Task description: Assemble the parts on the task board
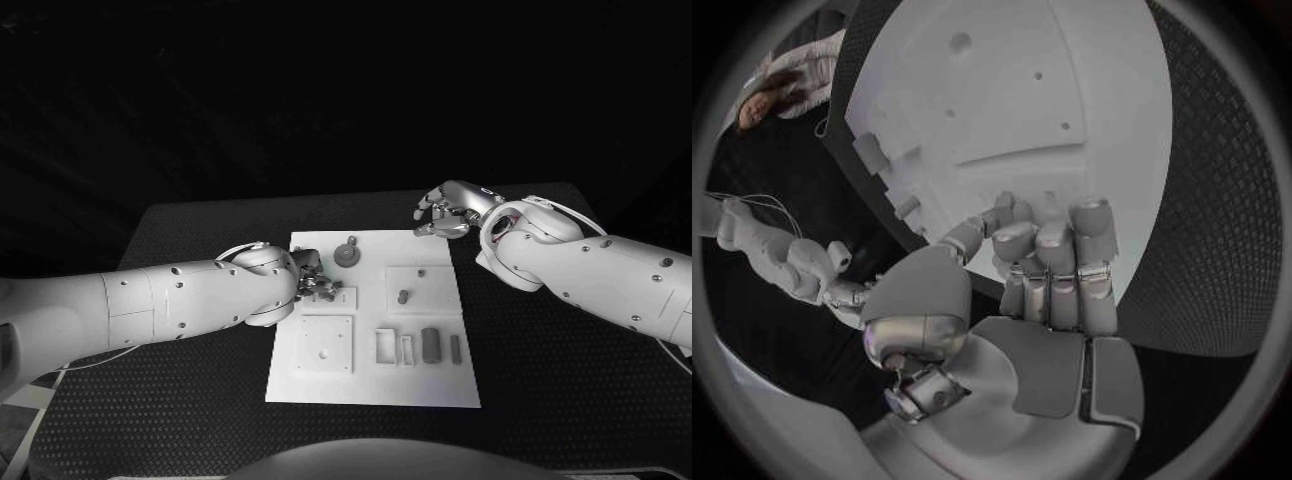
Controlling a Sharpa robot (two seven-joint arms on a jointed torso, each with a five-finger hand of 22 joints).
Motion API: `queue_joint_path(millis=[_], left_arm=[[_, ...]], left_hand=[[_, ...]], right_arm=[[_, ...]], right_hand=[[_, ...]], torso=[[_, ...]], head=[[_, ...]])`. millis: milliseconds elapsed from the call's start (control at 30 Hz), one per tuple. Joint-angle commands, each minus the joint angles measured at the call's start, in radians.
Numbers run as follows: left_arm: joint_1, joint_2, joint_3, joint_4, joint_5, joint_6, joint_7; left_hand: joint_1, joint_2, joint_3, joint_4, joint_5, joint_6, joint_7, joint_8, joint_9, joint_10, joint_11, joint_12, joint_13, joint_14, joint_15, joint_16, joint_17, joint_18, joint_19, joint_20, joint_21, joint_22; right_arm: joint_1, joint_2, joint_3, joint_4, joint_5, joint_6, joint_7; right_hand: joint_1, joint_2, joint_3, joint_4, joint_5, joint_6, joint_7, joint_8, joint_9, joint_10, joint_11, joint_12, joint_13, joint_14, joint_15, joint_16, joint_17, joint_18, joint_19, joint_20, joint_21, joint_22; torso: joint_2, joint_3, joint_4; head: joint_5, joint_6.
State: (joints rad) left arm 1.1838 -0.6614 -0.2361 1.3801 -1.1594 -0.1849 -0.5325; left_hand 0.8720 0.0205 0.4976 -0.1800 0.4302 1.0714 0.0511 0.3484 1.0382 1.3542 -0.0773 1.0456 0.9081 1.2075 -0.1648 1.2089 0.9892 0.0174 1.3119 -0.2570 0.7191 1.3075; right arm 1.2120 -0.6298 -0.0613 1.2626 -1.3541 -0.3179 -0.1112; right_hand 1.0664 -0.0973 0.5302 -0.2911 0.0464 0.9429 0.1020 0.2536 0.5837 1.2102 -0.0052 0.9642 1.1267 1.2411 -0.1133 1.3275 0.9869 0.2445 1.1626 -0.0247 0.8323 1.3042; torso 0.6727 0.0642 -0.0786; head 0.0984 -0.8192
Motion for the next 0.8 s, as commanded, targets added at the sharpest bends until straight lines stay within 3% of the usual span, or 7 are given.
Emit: queue_joint_path(millis=[33,200,433,800], left_arm=[[-0.003,0.006,-0.002,0.001,0.024,0.026,-0.002],[-0.003,0.006,-0.002,0.001,0.033,0.026,-0.001],[-0.003,0.006,-0.002,-0.003,0.033,0.029,-0.001],[-0.003,0.007,-0.002,-0.002,0.033,0.032,0.002]], left_hand=[[0.011,0.018,0.066,-0.07,0.006,0.173,-0.078,0.005,0.001,-0.051,-0.056,0.005,-0.001,-0.014,-0.018,0.006,-0.002,0.041,0.02,-0.013,0.005,0.021],[-0.001,0.004,0.061,-0.065,-0.003,0.175,-0.078,0.005,0.002,-0.051,-0.056,0.005,-0.003,-0.014,-0.017,0.006,-0.004,0.041,0.02,-0.013,0.005,0.02],[-0.041,-0.05,0.035,-0.027,-0.021,0.175,-0.078,0.002,0.002,-0.052,-0.056,0.005,-0.007,-0.015,-0.018,0.007,-0.01,0.043,0.021,-0.014,0.002,0.018],[-0.075,-0.073,-0.012,-0.017,-0.025,0.174,-0.078,0.0,0.004,-0.053,-0.057,0.006,-0.01,-0.018,-0.02,0.009,-0.013,0.045,0.018,-0.015,0.001,0.018]], right_arm=[[0.0,0.001,0.001,0.001,0.001,0.009,0.007],[0.0,0.0,0.001,0.001,0.001,0.009,0.007],[0.0,-0.002,0.001,0.002,0.001,0.009,0.006],[0.0,-0.002,0.001,0.003,0.001,0.01,0.006]], right_hand=[[-0.003,0.005,0.004,0.001,0.002,0.006,0.01,-0.004,0.002,-0.007,0.004,-0.005,-0.001,-0.001,0.004,-0.006,0.001,0.017,0.004,-0.001,-0.006,0.001],[-0.003,0.005,0.004,0.001,0.002,0.006,0.01,-0.004,0.002,-0.007,0.004,-0.005,-0.001,-0.001,0.004,-0.006,0.001,0.017,0.004,-0.001,-0.006,0.001],[-0.003,0.004,0.004,0.001,0.002,0.006,0.01,-0.004,0.002,-0.007,0.004,-0.005,-0.001,-0.002,0.004,-0.006,0.001,0.017,0.004,-0.001,-0.006,0.001],[-0.003,0.004,0.004,0.001,0.002,0.007,0.01,-0.004,0.002,-0.007,0.004,-0.005,-0.001,-0.002,0.004,-0.006,0.001,0.017,0.004,-0.001,-0.006,0.001]], torso=[[0.0,0.0001,-0.0003],[0.0,0.0,-0.001],[0.0,-0.0003,0.0001],[0.0,-0.0009,0.0]], head=[[0.001,-0.001],[0.001,-0.001],[-0.001,-0.002],[-0.001,-0.005]])
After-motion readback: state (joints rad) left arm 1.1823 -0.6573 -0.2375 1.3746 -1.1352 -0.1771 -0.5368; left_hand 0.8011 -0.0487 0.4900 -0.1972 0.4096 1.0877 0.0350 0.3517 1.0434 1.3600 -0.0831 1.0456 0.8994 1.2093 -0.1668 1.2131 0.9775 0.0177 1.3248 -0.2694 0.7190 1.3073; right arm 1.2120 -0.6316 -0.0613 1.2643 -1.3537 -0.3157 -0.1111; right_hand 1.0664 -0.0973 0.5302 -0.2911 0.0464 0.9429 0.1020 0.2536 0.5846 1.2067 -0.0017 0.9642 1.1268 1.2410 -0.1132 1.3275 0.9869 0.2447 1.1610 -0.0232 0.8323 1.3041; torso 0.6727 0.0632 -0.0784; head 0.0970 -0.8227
